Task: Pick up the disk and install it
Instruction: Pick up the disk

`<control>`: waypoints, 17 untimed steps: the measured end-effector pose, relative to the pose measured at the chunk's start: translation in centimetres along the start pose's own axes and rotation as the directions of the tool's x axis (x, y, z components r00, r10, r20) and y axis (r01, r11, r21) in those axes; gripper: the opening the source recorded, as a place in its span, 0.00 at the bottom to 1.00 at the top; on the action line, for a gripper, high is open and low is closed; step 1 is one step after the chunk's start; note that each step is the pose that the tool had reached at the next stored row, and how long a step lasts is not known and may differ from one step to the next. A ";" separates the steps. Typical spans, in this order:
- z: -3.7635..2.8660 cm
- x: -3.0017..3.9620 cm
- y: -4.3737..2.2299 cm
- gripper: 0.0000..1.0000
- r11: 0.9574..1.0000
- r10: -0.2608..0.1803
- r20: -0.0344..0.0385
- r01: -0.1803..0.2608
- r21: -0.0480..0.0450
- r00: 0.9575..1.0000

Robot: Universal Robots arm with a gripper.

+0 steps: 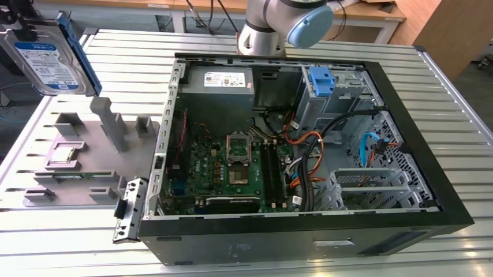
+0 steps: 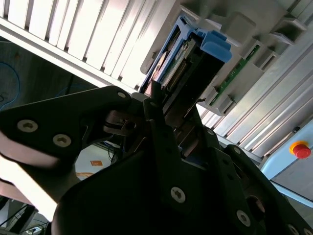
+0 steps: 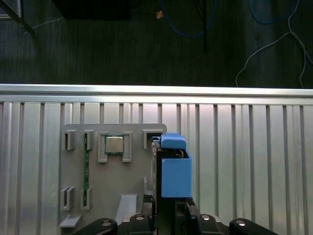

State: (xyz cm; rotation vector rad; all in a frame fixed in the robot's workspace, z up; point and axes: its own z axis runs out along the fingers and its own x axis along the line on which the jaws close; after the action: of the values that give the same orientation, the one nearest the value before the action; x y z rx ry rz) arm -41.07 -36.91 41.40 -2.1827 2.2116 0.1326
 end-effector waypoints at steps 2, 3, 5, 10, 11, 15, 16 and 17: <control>-0.01 0.00 0.00 0.35 1.000 0.000 0.000 0.000 0.000 1.000; -0.01 0.00 0.00 0.35 1.000 0.000 0.000 0.000 0.000 1.000; -0.01 0.00 0.00 0.35 1.000 0.000 0.000 0.000 0.000 1.000; -0.04 0.00 0.00 0.35 1.000 0.000 0.000 0.000 0.000 1.000; -0.04 0.00 0.00 0.35 1.000 0.000 0.000 0.000 0.000 1.000; -0.08 0.00 0.00 0.35 1.000 0.000 0.000 0.000 0.000 1.000; -0.13 -0.01 0.01 0.35 1.000 0.000 0.000 0.000 0.000 1.000; -0.19 -0.02 0.01 0.35 1.000 0.000 0.000 0.000 0.000 1.000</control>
State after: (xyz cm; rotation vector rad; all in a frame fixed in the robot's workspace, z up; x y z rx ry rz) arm -41.07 -36.91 41.59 -2.1829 2.2117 0.1327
